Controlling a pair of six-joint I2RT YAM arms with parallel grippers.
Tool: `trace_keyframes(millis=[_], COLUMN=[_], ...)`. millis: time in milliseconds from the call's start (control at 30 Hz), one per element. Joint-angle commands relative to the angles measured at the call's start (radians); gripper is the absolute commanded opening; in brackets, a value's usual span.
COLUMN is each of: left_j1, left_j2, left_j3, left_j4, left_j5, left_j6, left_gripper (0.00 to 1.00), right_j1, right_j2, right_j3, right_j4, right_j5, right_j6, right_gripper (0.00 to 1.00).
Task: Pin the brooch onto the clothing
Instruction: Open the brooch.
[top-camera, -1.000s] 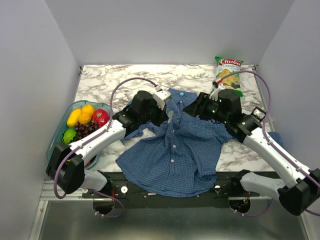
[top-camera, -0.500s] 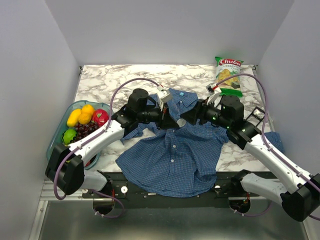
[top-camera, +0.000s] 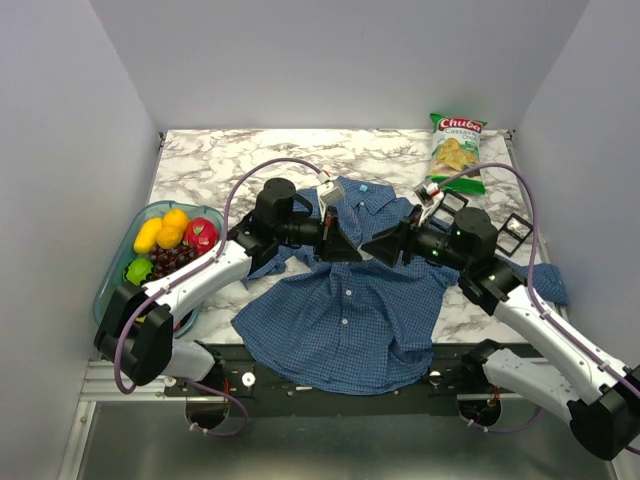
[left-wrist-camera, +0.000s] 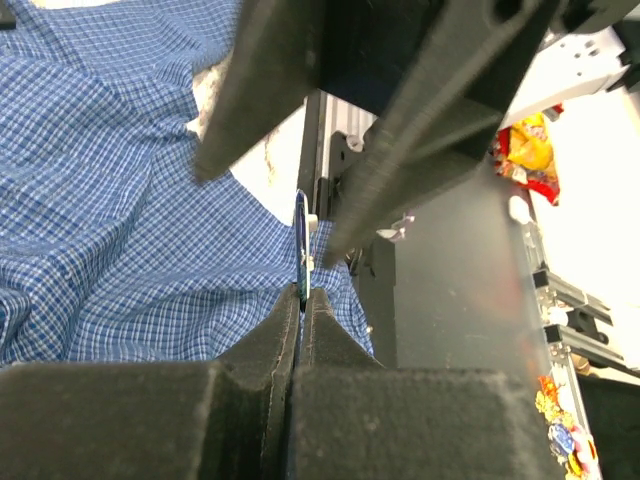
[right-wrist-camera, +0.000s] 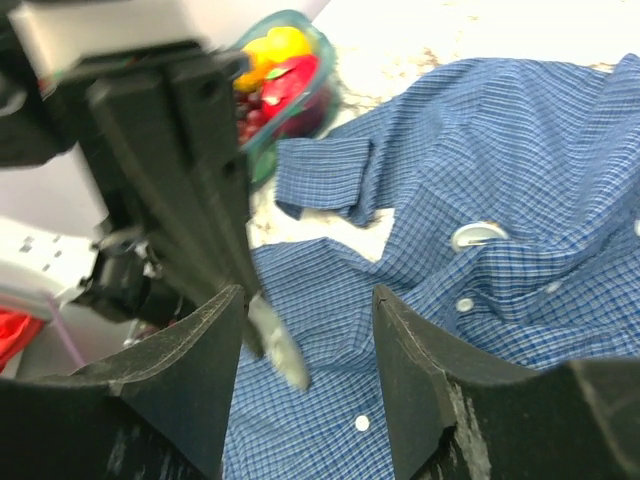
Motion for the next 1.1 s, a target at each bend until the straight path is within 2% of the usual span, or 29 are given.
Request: trace_keyframes(millis=[0,300,633,1067], left_j1=[0.016,0.018,0.018,0.016], left_j2=[0.007,0.007,-0.001,0.001], left_j3=[-0.012,-0.021,-0.024,-0.032], left_j4=[0.108,0.148,0.15,0.182], left_j5=[0.053,0.063,0.07,0.076], left_j6=[-0.06,-0.095,-0.093,-0.118], left_gripper=[0.0,0.0,0.0,0.0], right_j1=[-0.002,-0.002,-0.002,-0.002], right_j2=[-0.056,-0.103,-0.119,-0.119], right_j3=[-0.041,-0.058,-0.043,-0.047], right_j4=[0.008,-0.012,-0.013,0.014], right_j5=[-0.102,-0.156,-0.12,-0.116], right_j6=[-0.022,-0.036,-0.042,-0.029], right_gripper=[0.61,0.57,0.45,0.34])
